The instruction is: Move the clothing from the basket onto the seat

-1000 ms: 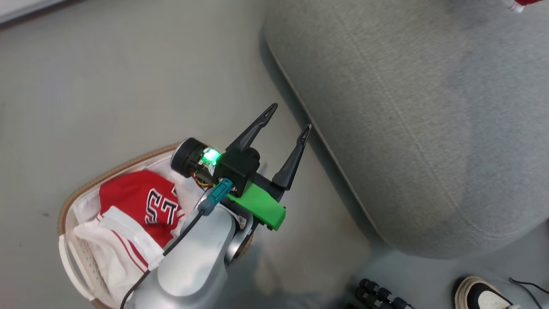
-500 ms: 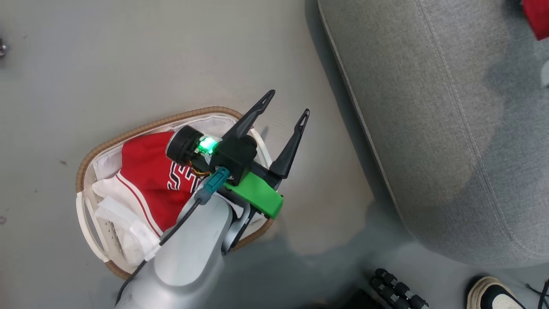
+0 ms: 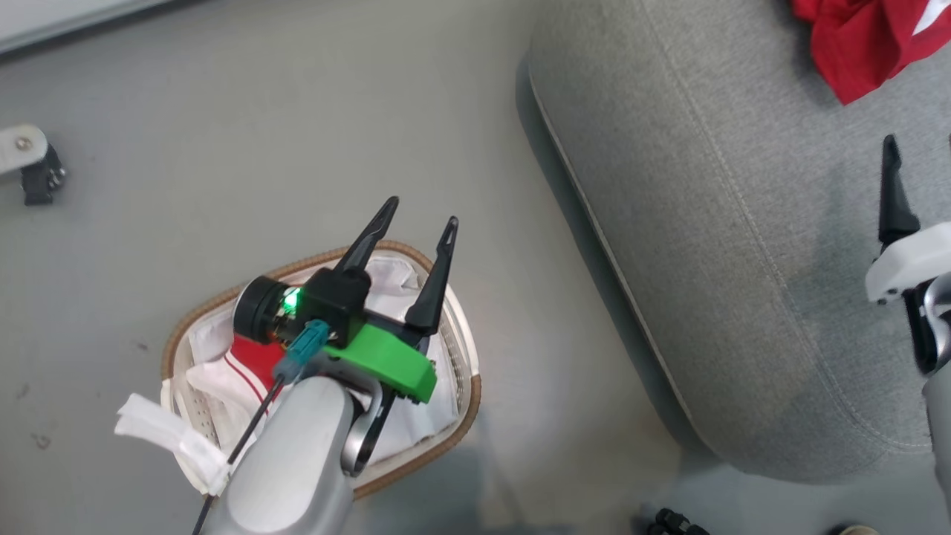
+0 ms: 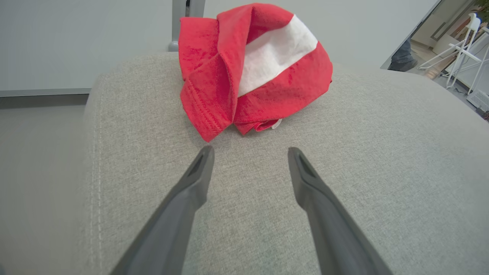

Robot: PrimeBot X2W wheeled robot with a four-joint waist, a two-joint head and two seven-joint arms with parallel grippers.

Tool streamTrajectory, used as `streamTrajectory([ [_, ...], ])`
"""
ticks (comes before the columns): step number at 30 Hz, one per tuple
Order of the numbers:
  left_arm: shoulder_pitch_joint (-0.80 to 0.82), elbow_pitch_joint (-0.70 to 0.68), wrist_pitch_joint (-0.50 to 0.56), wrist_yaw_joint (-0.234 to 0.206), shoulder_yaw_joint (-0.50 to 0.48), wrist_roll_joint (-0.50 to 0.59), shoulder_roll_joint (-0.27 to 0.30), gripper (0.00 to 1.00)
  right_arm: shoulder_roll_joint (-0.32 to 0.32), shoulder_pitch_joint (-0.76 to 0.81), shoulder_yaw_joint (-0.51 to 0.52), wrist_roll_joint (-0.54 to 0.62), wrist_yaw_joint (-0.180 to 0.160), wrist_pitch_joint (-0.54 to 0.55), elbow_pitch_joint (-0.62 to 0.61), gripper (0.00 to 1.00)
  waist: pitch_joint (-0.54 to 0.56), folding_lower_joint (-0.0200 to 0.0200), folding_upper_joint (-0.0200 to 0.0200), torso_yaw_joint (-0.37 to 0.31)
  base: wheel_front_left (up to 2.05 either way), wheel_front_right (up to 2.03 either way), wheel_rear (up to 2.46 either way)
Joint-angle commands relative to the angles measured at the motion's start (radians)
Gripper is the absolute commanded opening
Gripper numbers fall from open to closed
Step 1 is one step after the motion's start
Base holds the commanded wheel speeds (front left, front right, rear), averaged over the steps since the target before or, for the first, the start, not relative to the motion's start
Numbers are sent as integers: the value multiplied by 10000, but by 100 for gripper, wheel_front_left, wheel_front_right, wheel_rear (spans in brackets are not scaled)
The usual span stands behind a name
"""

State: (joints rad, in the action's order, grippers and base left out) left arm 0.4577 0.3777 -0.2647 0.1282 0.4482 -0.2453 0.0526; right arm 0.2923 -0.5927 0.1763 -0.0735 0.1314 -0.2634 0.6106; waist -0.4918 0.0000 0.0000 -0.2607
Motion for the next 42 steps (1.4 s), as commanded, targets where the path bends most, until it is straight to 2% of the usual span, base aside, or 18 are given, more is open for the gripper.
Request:
streamTrajectory([
  [1,-259,-46,5,35,-182,12,18,100,-59,301,-142,-120,-14,-20,-202,100,842,0,0,162,0,0,0],
  [9,-1200,-217,5,-185,-2093,-139,0,100,-980,1175,-292,-722,-14,-20,-1422,100,1891,0,0,980,0,0,0],
  [18,-2043,-160,6,-354,-3632,23,-10,100,-1638,1651,-690,-887,-14,-20,-2093,100,2577,0,0,2073,0,0,0],
  [23,-2559,-71,5,-382,-4025,36,-12,100,-1782,2124,-875,-940,-14,-20,-2220,100,2949,0,0,2433,0,0,0],
  [32,-3782,0,5,-310,-4589,24,-9,100,-1967,3218,-1383,-1221,-14,-20,-2025,100,3877,0,0,2458,0,0,0],
  [42,-4741,-150,5,-368,-4434,-357,-6,100,-2126,4261,-1372,-1328,-14,-20,-1990,100,4556,0,0,2446,0,0,0],
])
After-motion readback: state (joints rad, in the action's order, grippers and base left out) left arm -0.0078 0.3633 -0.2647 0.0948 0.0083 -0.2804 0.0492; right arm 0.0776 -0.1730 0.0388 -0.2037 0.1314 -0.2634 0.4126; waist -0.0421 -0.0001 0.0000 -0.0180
